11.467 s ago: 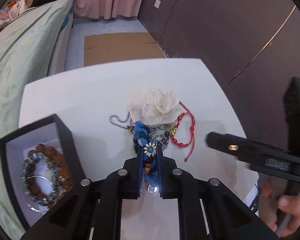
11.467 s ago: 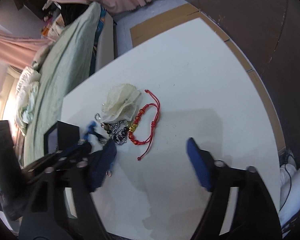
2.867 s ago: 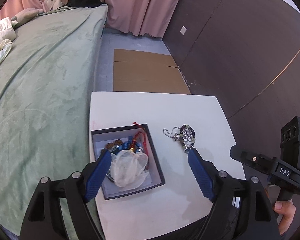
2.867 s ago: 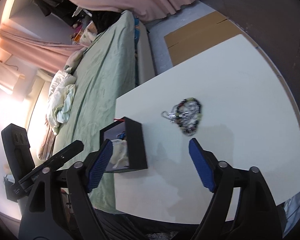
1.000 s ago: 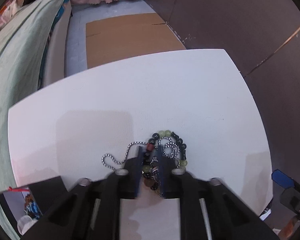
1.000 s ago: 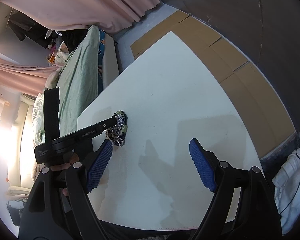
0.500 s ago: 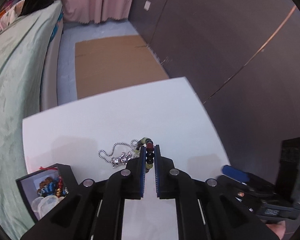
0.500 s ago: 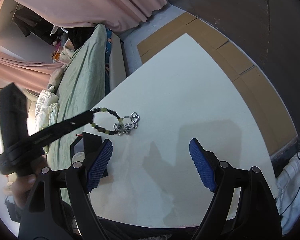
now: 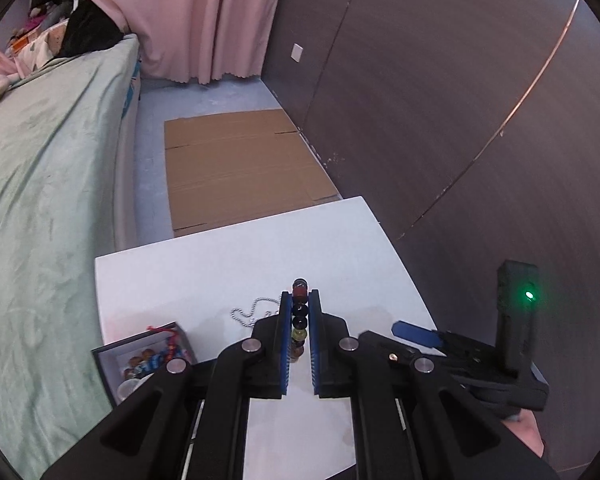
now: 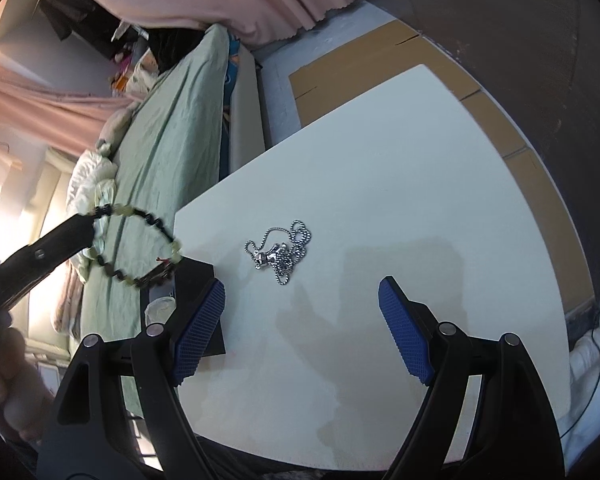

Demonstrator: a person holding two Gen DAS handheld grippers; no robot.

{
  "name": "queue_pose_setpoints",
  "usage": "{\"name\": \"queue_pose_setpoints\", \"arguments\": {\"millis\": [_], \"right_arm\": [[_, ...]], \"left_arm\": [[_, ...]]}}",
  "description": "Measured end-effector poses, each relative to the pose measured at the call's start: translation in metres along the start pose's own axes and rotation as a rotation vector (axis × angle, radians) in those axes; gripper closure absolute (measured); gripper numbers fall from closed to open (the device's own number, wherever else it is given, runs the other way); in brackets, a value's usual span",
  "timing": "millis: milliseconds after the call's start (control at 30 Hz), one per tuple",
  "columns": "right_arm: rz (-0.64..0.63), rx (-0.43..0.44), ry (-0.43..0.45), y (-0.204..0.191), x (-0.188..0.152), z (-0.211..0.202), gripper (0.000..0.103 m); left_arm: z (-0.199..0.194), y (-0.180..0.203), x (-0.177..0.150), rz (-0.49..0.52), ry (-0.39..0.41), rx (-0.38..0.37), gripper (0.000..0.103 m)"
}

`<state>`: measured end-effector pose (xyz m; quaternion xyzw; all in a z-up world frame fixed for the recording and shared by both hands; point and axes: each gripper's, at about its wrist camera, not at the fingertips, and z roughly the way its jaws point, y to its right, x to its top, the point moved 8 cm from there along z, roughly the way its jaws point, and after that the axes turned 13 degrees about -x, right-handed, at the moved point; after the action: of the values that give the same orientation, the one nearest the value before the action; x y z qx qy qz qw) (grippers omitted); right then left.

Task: Organize jewelry
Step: 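Carry the beaded bracelet into the box with the left gripper while the right grasps the chain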

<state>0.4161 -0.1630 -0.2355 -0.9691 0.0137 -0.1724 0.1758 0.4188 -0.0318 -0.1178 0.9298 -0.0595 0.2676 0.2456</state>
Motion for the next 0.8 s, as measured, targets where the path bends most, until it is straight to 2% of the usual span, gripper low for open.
{"name": "queue_pose_setpoints", "arguments": {"millis": [300,500,633,733,800], "right_arm": [[-0.102,-0.034,-0.068,-0.030,0.005,0.038,0.024],[-0.160,-0.054,-0.105,-0.049,0.004,0.061,0.041],[-0.192,-0.085,-0.119,-0.056,0.003,0.074,0.043],[-0.203,-0.117,-0.147,-0.058,-0.002,0.089,0.060],[-0.209,-0.124,-0.164,-0.059,-0.007,0.099,0.089]], "left_arm": [[-0.034,-0.026,-0.010,-0.041,0.036,0.037,0.097],[-0.058,-0.046,-0.019,-0.075,0.062,0.065,0.097],[-0.072,-0.058,-0.026,-0.096,0.073,0.080,0.097],[-0.077,-0.063,-0.032,-0.108,0.075,0.087,0.097],[-0.079,-0.067,-0.037,-0.118,0.075,0.090,0.097]]}}
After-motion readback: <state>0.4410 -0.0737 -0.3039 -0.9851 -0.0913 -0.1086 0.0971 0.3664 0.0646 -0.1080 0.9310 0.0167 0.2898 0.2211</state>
